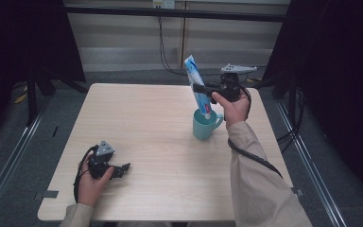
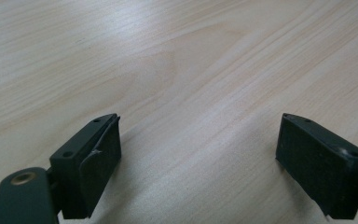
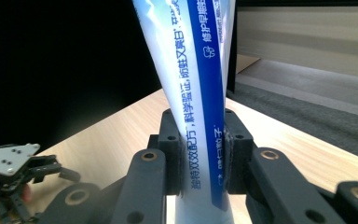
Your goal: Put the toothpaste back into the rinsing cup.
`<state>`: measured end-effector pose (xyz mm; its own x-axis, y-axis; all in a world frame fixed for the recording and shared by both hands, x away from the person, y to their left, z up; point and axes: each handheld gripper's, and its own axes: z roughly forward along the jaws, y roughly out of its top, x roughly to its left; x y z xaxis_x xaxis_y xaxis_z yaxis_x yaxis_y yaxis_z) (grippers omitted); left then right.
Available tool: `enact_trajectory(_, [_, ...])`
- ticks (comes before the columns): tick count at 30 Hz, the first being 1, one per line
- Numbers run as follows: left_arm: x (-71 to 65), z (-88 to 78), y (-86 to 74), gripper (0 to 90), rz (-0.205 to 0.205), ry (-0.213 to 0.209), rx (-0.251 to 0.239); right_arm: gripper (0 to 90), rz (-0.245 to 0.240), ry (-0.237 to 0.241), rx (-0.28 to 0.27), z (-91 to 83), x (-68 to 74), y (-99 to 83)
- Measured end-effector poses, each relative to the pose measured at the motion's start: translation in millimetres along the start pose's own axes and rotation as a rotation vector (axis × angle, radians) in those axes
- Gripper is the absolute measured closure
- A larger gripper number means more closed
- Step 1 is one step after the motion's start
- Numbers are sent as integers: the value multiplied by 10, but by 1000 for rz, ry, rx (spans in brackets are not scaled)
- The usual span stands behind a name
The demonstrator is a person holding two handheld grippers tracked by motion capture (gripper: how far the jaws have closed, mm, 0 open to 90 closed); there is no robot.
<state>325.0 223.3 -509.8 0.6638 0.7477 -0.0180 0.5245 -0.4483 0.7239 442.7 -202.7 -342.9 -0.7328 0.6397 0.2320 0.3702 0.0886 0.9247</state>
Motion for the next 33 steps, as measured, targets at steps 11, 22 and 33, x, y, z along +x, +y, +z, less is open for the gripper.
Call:
enact_trajectory(11, [1, -2, 0, 138, 0, -1, 2, 743, 1, -15, -1, 42, -69, -92])
enact_trajectory(22, [0, -1, 0, 138, -1, 0, 1, 741, -8, -32, 2, 100, -128, -172])
enact_trajectory(33, [0, -1, 0, 138, -1, 1, 1, 741, -13, -53, 10, 138, -178, -270])
